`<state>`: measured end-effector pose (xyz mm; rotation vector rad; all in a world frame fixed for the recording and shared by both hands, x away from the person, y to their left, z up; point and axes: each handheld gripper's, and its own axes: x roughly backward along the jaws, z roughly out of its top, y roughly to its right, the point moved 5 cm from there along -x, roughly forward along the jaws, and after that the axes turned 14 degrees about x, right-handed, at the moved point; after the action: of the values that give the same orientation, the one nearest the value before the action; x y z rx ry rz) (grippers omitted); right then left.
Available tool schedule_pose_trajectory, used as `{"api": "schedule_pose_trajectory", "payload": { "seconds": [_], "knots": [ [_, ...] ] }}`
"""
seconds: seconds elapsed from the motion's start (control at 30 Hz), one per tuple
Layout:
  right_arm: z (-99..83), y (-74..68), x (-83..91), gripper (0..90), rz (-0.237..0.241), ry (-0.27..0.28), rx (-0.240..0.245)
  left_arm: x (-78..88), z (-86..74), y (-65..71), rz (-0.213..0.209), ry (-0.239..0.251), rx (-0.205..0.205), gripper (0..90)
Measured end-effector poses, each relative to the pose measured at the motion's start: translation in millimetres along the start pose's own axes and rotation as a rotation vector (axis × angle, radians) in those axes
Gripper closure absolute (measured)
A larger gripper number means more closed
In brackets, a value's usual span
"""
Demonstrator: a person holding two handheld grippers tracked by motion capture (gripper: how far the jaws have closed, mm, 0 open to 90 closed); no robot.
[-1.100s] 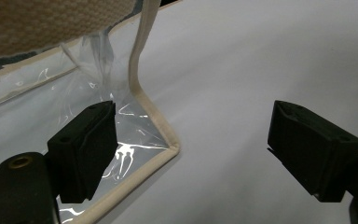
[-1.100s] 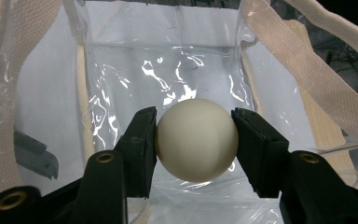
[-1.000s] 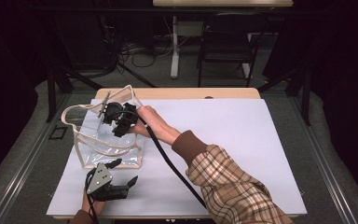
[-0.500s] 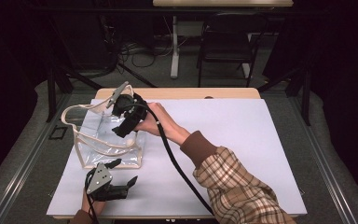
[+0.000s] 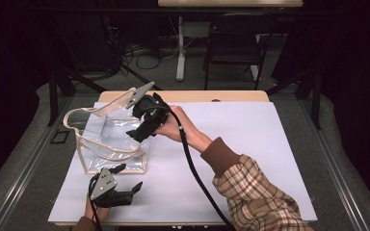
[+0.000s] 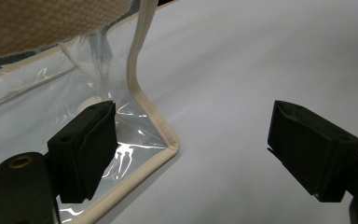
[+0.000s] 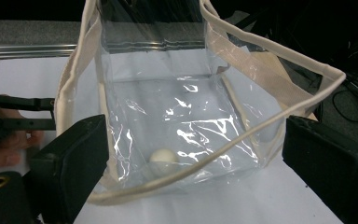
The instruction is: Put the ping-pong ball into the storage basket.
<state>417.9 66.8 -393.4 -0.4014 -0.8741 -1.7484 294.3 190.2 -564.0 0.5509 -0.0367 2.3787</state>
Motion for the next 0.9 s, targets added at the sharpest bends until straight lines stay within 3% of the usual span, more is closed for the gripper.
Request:
{"api": "schedule_pose_trajectory", "payload": {
  "seconds": [0.9],
  "knots": [
    [-53.3, 1.1, 44.8, 1.6, -0.078, 0.019, -0.049, 1.6, -2.7, -0.1, 0.009, -0.01, 0.0, 15.9]
  ]
}}
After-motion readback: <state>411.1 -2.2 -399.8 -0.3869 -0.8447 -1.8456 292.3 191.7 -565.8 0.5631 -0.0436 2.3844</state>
